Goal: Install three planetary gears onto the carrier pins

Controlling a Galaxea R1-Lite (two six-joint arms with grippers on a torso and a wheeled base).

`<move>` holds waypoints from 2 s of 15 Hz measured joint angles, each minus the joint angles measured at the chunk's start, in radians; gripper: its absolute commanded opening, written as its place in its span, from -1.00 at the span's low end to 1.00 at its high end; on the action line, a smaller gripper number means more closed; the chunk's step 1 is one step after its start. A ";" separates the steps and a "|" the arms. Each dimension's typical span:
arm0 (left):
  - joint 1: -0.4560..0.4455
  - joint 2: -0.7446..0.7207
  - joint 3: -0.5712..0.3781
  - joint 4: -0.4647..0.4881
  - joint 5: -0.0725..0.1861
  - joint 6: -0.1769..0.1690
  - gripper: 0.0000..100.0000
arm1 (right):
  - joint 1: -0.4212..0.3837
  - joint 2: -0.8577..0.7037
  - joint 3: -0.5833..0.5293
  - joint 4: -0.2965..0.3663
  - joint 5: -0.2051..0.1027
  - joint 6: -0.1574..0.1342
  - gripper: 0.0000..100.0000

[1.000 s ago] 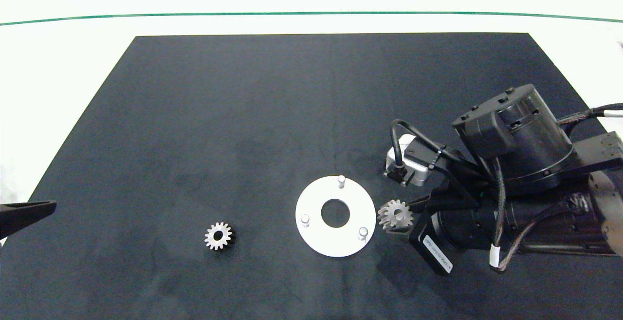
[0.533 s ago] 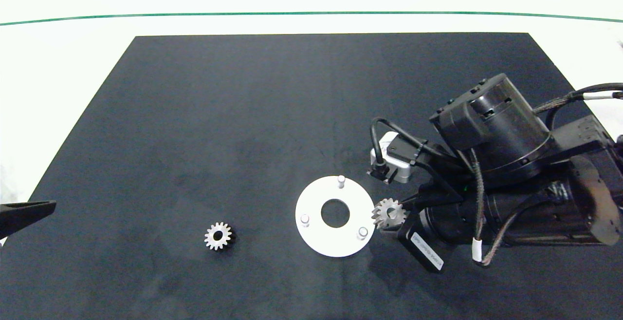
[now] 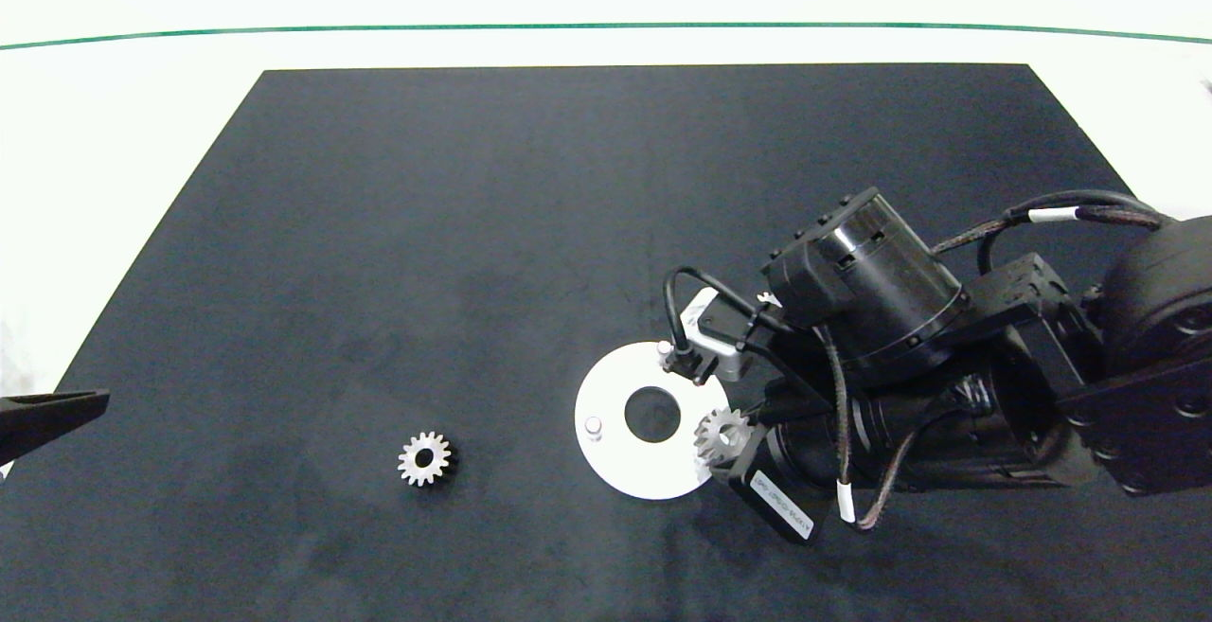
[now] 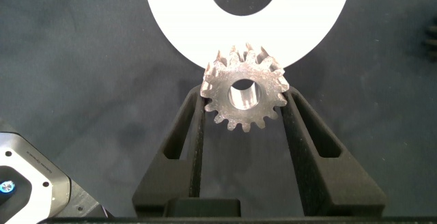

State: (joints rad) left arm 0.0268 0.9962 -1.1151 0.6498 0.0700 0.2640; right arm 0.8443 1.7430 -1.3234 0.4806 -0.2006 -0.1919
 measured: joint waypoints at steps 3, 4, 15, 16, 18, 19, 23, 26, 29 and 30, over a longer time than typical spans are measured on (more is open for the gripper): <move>0.000 0.000 0.000 0.000 0.000 0.000 1.00 | -0.001 0.013 0.000 0.000 0.000 0.000 -0.86; -0.001 0.000 0.000 0.000 0.000 0.000 1.00 | -0.001 0.017 -0.001 0.000 0.000 0.000 -0.86; -0.001 -0.002 0.001 0.000 0.000 0.000 1.00 | 0.003 0.045 -0.015 -0.004 -0.018 0.001 -0.86; -0.001 -0.003 0.001 0.000 0.000 0.000 1.00 | 0.005 0.047 -0.015 -0.005 -0.018 0.003 -0.86; -0.001 -0.005 0.001 0.000 0.000 0.000 1.00 | 0.016 0.050 -0.015 -0.004 -0.019 0.022 -0.86; -0.001 -0.006 0.001 0.000 0.000 0.000 1.00 | 0.019 0.051 -0.015 -0.005 -0.019 0.023 -0.86; -0.001 -0.010 0.001 0.000 0.000 0.000 1.00 | 0.023 0.059 -0.015 -0.009 -0.033 0.023 -0.86; -0.001 -0.010 0.001 0.000 0.000 0.000 1.00 | 0.020 0.064 -0.021 -0.009 -0.044 0.022 -0.86; -0.001 -0.011 0.001 0.000 0.000 0.000 1.00 | 0.020 0.066 -0.021 -0.009 -0.044 0.022 -0.86; -0.001 -0.011 0.002 0.000 0.000 0.000 1.00 | 0.019 0.066 -0.021 -0.009 -0.044 0.022 -0.86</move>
State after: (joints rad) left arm 0.0257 0.9855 -1.1132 0.6498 0.0696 0.2640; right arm 0.8634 1.8089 -1.3447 0.4715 -0.2443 -0.1702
